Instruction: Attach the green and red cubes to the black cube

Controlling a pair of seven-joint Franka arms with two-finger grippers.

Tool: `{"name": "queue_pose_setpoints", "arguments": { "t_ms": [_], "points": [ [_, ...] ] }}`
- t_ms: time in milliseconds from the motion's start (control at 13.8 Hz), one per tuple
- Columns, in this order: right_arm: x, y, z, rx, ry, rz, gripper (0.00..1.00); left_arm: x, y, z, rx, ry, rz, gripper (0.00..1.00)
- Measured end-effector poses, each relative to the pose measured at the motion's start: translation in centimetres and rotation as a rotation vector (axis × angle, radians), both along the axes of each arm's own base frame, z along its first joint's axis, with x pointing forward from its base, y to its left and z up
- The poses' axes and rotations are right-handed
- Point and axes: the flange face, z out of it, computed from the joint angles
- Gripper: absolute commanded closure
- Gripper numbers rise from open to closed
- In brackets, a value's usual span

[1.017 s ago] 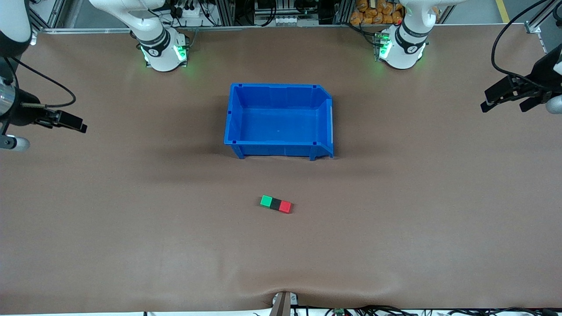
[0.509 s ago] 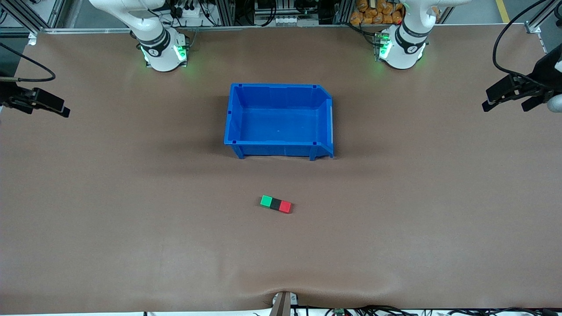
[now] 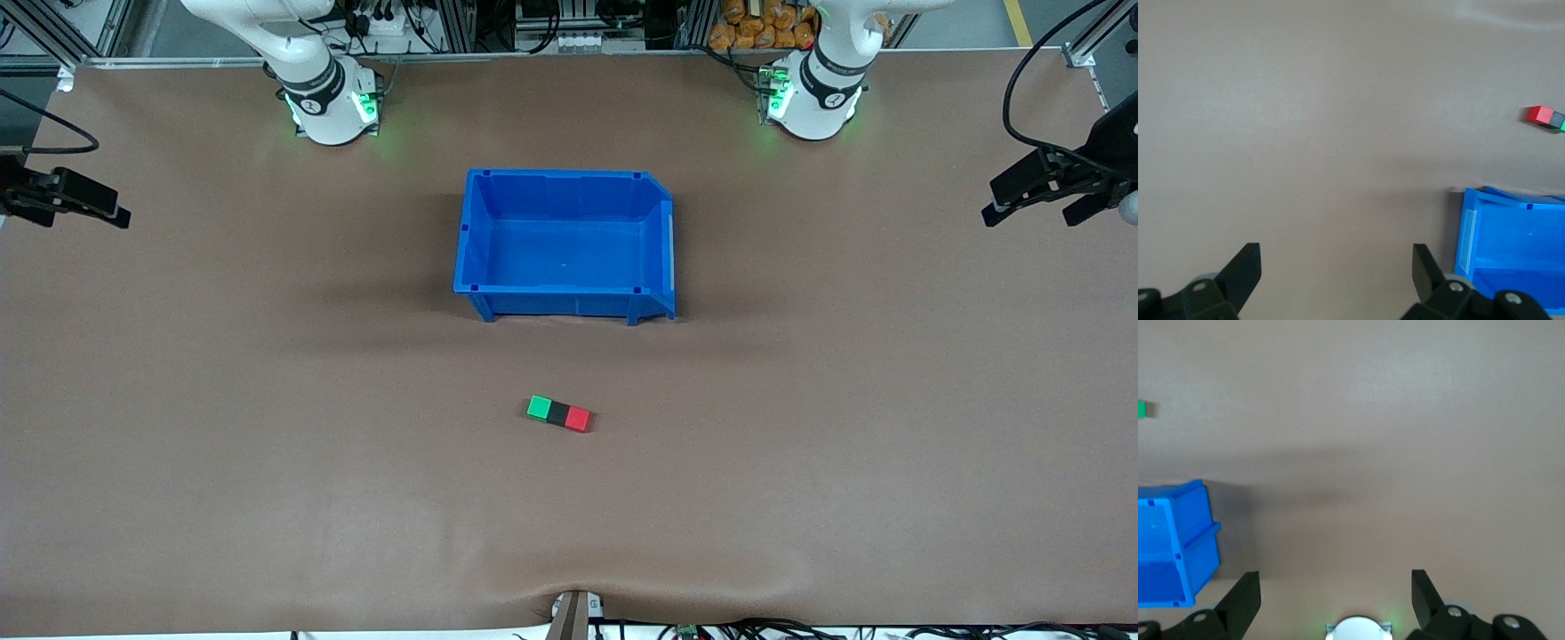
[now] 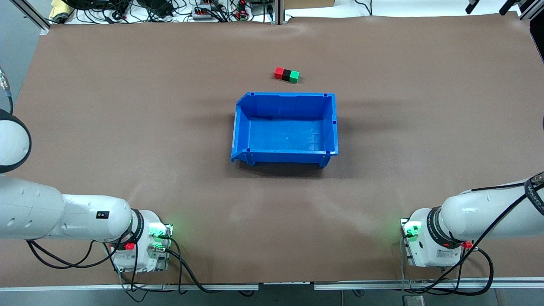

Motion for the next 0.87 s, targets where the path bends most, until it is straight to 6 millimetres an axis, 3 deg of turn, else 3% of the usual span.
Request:
{"name": "queue_pose_setpoints", "arguments": {
  "t_ms": [872],
  "points": [
    [0.1,1.7,1.1,-0.001,-0.038,0.036,0.00,-0.1,0.5,-0.8,0.056,0.048,0.002,0.00]
  ]
}}
